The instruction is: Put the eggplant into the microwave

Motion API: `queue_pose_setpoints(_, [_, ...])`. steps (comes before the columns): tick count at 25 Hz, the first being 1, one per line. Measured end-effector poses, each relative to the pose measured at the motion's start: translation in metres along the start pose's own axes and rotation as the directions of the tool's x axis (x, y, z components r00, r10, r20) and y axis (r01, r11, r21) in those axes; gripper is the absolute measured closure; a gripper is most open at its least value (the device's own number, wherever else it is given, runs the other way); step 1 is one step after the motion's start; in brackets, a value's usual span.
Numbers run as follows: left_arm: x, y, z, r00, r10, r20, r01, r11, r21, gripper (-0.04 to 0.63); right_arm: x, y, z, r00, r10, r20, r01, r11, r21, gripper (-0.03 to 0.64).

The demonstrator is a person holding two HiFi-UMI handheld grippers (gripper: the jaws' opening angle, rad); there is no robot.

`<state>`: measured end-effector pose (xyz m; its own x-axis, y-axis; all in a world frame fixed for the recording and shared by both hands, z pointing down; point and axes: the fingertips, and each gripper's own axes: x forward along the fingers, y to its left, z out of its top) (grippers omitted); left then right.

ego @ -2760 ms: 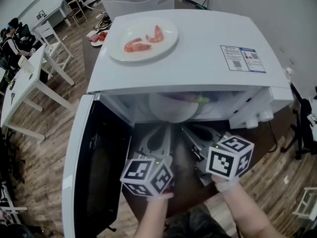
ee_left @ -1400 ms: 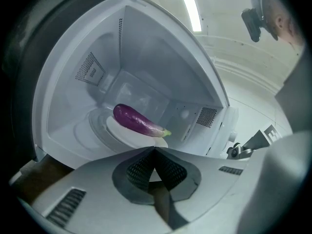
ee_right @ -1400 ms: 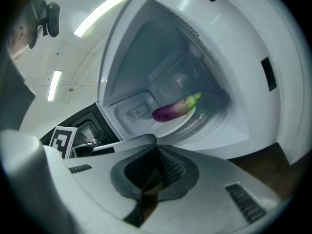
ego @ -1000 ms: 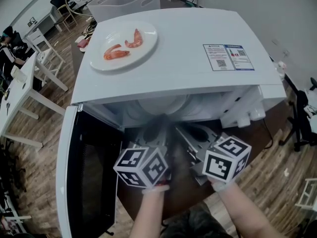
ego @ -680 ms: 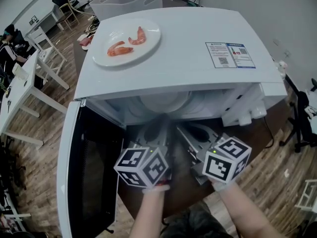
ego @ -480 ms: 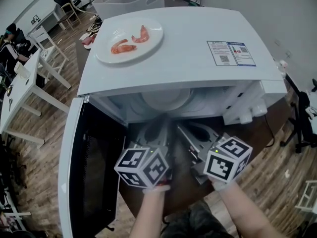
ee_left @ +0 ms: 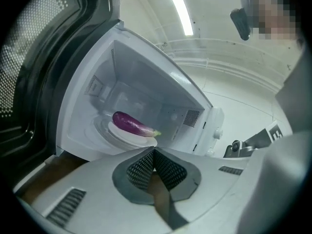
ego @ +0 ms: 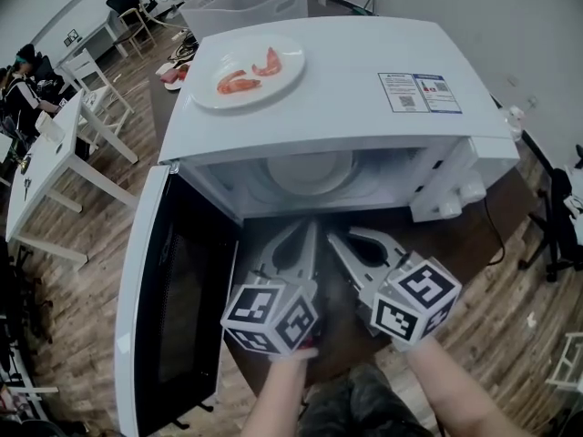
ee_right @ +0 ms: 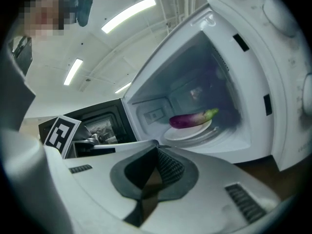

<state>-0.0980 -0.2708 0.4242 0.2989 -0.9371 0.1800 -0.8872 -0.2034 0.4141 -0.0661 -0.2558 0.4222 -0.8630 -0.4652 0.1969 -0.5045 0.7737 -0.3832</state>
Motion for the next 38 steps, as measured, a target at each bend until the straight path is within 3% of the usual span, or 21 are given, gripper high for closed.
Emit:
queue_pose_setpoints(6, [-0.021,-0.009,0.005,0.999,-0.009,0.04,0.008,1.0,0.026,0.595,-0.02,0.005,0.006,0.999,-0.006,0.047,0.005,1.0,0.028,0.615])
queue_pose_setpoints(14, [-0.052,-0.034,0.014,0.998,-0.028,0.059,0.021,0.992,0.126,0.595,-0.048,0.033,0.013,1.0,0.013,0.021,-0.013,1.0,-0.015,0.615])
queue_pose_setpoints(23, [-0.077,-0.059,0.025,0.998,-0.036,0.049,0.027,0.985,0.172,0.595,-0.07,0.057,0.02,1.0,0.021,0.006,-0.02,0.999,-0.041,0.617])
queue_pose_setpoints(33, [-0.098,-0.082,0.031,0.996,-0.058,0.068,0.048,0.989,0.141,0.595,-0.094,0.072,0.035,1.0,0.012,-0.003,-0.012,0.998,-0.068,0.615])
queue_pose_setpoints(38, [-0.111,-0.081,0.032,0.997,-0.024,0.071,0.017,0.995,0.095,0.595,-0.104,0.076,0.035,1.0,0.008,-0.006,-0.008,0.999,-0.039,0.615])
